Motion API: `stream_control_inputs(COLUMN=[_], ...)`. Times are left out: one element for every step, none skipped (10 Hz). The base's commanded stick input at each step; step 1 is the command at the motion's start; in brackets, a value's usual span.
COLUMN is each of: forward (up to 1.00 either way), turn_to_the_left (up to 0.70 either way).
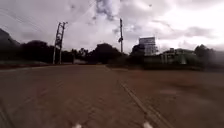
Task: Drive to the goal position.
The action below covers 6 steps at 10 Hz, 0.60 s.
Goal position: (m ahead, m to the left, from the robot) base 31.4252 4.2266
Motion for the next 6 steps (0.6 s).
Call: stream_control_inputs(forward=[0.50, 0.50, 0.50, 0.50, 0.50, 0.50], turn_to_the_left=[0.00, 0.00, 0.00, 0.29, 0.47, 0.50])
